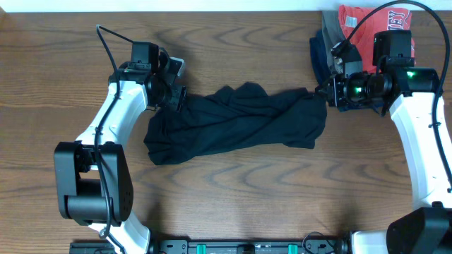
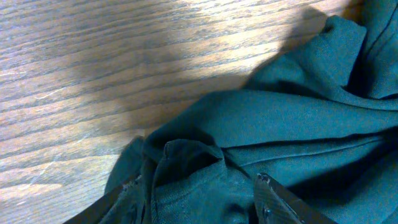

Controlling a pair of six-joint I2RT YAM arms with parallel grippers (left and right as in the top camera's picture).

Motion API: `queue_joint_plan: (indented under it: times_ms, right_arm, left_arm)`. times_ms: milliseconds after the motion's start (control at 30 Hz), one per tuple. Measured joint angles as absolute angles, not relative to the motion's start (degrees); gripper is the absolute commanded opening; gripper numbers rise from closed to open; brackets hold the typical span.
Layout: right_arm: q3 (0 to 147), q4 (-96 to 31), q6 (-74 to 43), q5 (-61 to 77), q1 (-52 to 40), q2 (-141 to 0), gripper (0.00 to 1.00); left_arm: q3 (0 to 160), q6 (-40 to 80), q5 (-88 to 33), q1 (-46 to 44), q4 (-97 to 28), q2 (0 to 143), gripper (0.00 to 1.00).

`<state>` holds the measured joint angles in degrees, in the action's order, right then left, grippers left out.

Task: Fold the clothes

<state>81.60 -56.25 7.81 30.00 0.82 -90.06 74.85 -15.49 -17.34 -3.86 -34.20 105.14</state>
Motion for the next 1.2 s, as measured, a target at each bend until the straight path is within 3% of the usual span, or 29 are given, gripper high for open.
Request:
queue_joint_plan:
  times_ms: [367, 400, 467, 900, 1000, 1067, 1100, 1200]
  right_arm:
    - [81.62, -56.29, 7.81, 30.0, 0.82, -90.06, 0.09]
    - [81.6, -56.29, 7.81, 29.98, 0.82, -90.06, 0.09]
    - [81.62, -56.29, 7.81, 30.0, 0.82, -90.06, 0.08]
    - [81.62, -56.29, 7.81, 30.0, 0.82, -90.06, 0.09]
    - [81.62, -56.29, 7.81, 29.98, 0.82, -90.06, 0.09]
    - [81.6, -56.29, 7.84, 30.0, 0.82, -90.06, 0.09]
    - [81.6, -56.29, 7.81, 29.98, 0.82, -90.06, 0.09]
    - [81.6, -56.27, 7.81, 30.0, 0.82, -90.06, 0.09]
  left_arm:
    - [74.61, -15.49, -16.27, -3.86, -34.02, 107.0, 0.58]
    - [74.61, -15.49, -16.27, -3.86, -34.0, 107.02, 0.51]
    - [74.59, -15.49, -16.21, -3.86, -33.76, 107.04, 0.47]
    - [74.59, -16.34, -16.12, -3.86, -33.54, 108.38, 0.46]
    - [74.59, -16.38, -16.12, -3.86, -33.5, 108.66, 0.33]
    - [74.59, -16.16, -16.08, -3.86, -33.28, 108.66, 0.19]
    - [74.59, -16.16, -16.1, -3.86, -33.15, 108.66, 0.06]
    - [74.59, -16.51, -16.08, -3.86, -32.82, 108.66, 0.06]
